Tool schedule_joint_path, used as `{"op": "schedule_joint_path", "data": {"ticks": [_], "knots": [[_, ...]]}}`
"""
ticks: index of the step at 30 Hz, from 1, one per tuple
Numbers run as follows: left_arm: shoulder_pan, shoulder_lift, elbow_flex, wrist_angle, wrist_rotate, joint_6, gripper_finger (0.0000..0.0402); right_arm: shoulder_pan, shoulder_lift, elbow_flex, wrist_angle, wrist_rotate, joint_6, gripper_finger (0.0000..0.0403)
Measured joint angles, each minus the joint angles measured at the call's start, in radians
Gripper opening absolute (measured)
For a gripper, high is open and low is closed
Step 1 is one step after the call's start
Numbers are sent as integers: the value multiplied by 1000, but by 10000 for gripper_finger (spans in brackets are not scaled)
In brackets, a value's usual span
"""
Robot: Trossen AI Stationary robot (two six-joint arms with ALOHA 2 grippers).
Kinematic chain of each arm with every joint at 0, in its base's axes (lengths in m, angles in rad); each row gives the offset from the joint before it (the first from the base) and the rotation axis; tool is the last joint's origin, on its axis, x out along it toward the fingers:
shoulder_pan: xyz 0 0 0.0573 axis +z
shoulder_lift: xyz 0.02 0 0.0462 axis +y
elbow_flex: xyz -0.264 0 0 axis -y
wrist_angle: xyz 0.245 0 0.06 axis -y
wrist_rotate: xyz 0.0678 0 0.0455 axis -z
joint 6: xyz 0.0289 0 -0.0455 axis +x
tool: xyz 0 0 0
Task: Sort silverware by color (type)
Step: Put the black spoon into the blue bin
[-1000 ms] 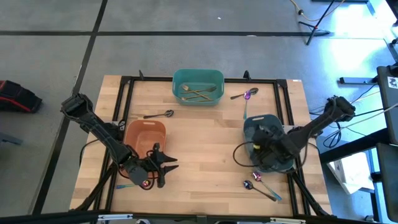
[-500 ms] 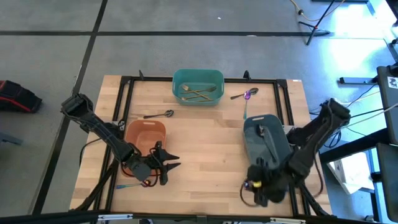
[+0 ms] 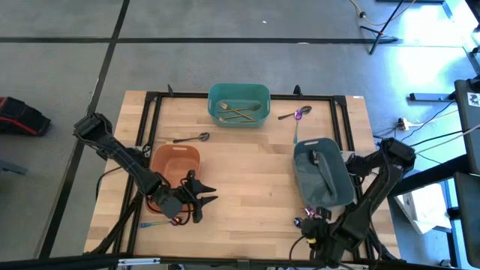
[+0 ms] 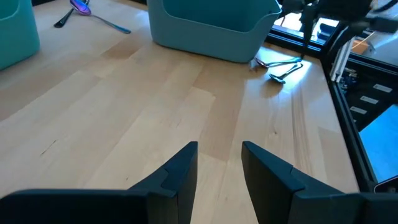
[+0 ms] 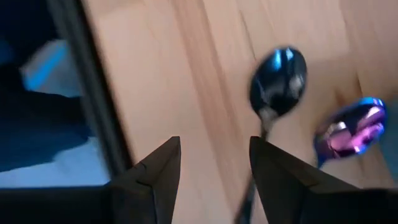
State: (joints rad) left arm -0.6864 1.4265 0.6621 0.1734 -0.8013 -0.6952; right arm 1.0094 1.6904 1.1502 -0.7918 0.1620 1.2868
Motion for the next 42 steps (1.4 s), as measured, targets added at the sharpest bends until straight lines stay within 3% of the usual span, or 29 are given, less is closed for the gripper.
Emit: {"op": "schedule_joint_path", "data": {"ticks": [9, 18, 23, 32, 42], "knots": [[0, 0, 0, 0, 0, 0, 121, -2, 113, 0, -49, -102, 17, 181], [0, 0, 0, 0, 0, 0, 121, -9, 172, 3, -72, -74, 30, 178], [0, 0, 0, 0, 0, 0, 121, -14, 190, 5, -80, -76, 18, 136], [-1, 0, 0, 0, 1, -1, 121, -14, 191, 2, -21, -77, -38, 9], [-1, 0, 0, 0, 3, -2, 121, -14, 195, 25, -39, -74, -39, 4]]}}
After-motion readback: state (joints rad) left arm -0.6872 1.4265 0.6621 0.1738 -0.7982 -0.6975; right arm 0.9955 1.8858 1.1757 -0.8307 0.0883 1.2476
